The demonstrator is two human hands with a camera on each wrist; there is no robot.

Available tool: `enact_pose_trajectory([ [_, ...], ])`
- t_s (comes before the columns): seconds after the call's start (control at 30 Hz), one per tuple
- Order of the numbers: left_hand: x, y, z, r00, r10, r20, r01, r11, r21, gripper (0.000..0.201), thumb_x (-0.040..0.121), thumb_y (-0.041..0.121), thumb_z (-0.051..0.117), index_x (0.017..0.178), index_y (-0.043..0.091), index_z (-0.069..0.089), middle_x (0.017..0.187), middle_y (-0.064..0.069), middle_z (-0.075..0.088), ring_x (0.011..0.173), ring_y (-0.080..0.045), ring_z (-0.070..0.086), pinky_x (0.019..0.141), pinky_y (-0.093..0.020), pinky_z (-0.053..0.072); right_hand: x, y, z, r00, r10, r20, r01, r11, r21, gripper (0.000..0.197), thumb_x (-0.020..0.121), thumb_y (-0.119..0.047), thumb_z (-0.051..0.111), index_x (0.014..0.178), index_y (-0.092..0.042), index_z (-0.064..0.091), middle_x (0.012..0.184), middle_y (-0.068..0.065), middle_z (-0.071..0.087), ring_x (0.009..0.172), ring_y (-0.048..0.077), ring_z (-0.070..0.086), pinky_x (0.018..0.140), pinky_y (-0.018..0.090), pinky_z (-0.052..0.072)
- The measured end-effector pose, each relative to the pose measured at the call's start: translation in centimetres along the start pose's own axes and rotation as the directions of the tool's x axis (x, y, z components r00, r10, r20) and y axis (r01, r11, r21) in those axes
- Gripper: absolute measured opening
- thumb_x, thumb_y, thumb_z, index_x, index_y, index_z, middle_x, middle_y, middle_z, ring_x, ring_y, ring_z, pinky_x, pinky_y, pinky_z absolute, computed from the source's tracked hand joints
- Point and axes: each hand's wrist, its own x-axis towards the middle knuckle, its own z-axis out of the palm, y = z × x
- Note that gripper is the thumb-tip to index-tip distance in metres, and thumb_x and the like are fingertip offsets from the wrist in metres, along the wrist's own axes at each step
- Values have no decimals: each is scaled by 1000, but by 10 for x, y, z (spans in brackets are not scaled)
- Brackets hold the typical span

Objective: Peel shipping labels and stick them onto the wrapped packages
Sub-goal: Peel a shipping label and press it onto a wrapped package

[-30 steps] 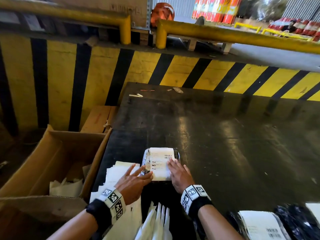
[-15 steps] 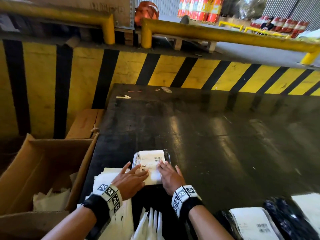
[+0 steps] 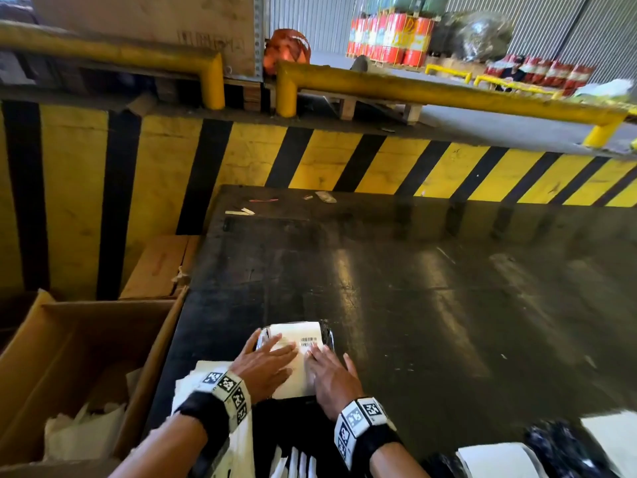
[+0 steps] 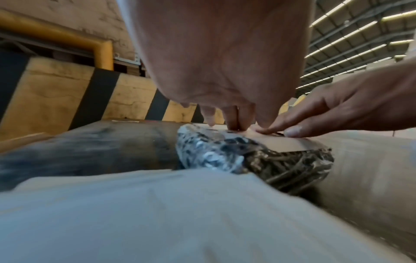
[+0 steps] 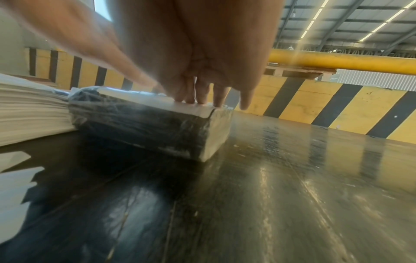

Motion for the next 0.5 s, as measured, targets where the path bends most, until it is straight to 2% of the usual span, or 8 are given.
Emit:
enact_pose_trajectory([
  [0.03,-3,-6,-2,1000,-17,-6,17,1000,13,68,86,54,-1,147,34,21,155,18,19,147,-14,1,110,-47,-20,1,1,1,1000,0,-6,0,1000,-4,56,99,-19,34,151,-23,14,160,-9,0,147,11,-2,117,45,-1],
  [0.1,-11,-21,-4,999,-47,14,47,999,-13,47,99,44,19,146,36,25,155,17,21,146,-12,-2,111,-49,-18,1,1,3,1000,-3,-1,3,1000,-5,55,100,-19,32,151,-23,13,160,-9,0,147,11,-1,117,45,-1],
  [0.17,-17,-30,-9,999,-48,15,48,999,-11,42,100,40,33,142,36,34,154,13,25,146,-12,-3,111,-46,-19,2,0,3,1000,-1,-16,1,1000,7,55,100,-17,32,151,-22,13,160,-9,1,147,11,-1,117,45,-1],
  [0.23,-16,-31,-16,999,-32,5,32,999,30,38,99,39,38,136,34,46,151,12,33,146,-9,0,111,-43,-19,1,0,2,999,7,-38,-6,1000,23,55,99,-14,33,151,-22,15,160,-9,2,147,12,0,117,44,-1],
  [0.3,-9,-28,-24,999,-5,-47,9,997,74,36,98,37,36,128,30,54,146,11,43,146,-7,6,115,-40,-14,0,-1,2,999,4,-35,-3,1000,28,57,98,-13,34,151,-22,15,160,-7,2,147,13,0,117,44,-1],
  [0.37,3,-24,-27,996,12,-92,-5,996,85,54,94,45,18,133,25,49,147,10,41,146,-11,5,114,-37,-14,0,0,0,1000,-11,-13,11,1000,21,59,98,-16,36,151,-21,12,160,-6,0,147,14,-1,117,45,-2],
  [0.43,15,-19,-23,998,13,-67,-8,997,81,76,83,55,1,144,23,34,155,10,25,147,-17,-3,113,-40,-16,0,1,-1,1000,-14,1,14,999,32,61,98,-16,39,151,-22,10,160,-6,-2,147,14,-2,117,45,-3],
  [0.5,20,-19,-17,997,-73,22,71,994,83,64,94,53,10,149,23,19,158,9,13,147,-18,-7,115,-46,-12,1,1,-1,1000,-11,14,11,999,48,63,96,-13,40,151,-23,11,160,-7,-2,147,14,-4,117,45,-4],
])
